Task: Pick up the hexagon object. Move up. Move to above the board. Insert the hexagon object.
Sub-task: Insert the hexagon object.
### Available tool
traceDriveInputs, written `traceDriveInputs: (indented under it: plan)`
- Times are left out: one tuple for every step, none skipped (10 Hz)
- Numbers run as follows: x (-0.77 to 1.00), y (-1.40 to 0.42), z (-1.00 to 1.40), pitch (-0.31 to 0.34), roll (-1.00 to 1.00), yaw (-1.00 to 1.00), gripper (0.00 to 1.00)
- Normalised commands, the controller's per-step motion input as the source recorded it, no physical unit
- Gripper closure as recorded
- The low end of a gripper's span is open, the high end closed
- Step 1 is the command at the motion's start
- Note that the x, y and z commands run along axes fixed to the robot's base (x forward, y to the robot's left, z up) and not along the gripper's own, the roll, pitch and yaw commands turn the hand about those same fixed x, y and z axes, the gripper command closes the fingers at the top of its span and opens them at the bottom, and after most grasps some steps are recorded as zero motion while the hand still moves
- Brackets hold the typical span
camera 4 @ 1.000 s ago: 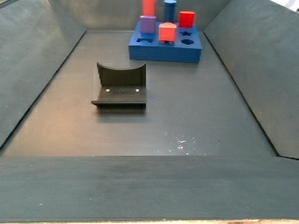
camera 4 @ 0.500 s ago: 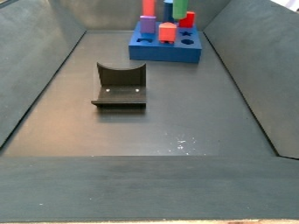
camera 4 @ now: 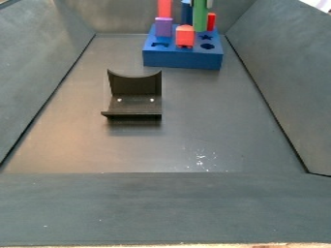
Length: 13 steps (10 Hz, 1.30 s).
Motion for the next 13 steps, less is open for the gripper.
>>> traceDriveInputs:
  plan:
    - [-0.52,0.0,-0.07,-0.016,0.0,-0.31,1.0]
    - [-0.67,-0.02,-0.03,-0.011,0.0,-0.33,1.0]
    - [-0.52,-0.02,-0.09,-0.026,-0.02,-0.36,1.0]
    - [-0.31,0.0,-0.17,-0.027,-0.09,-0.36,1.0]
    - [0.0,-0.02,-0.31,-0.031,-0.17,-0.3,1.0]
    - [0.03,0.0,-0.37,-0.024,-0.21,-0.26,1.0]
    - [0.07,0.0,-0.35,-0.02,-0.27,-0.25,1.0]
    - [0.03,0.0,-0.3,-0.027,-0.31,-0.2,1.0]
    - [0.0,0.0,-0.25,-0.011,-0.24,-0.04,1.0]
    - [0.0,-0.01,-0.27,0.0,-0.17,0.0,1.0]
    - [0.0,-0.03,-0.27,0.0,-0.16,0.0,1.0]
    - [0.0,-0.11,-0.28,-0.01,-0.13,0.0,1.0]
    - [0.13,-0.2,-0.28,0.0,-0.1,-0.02,1.0]
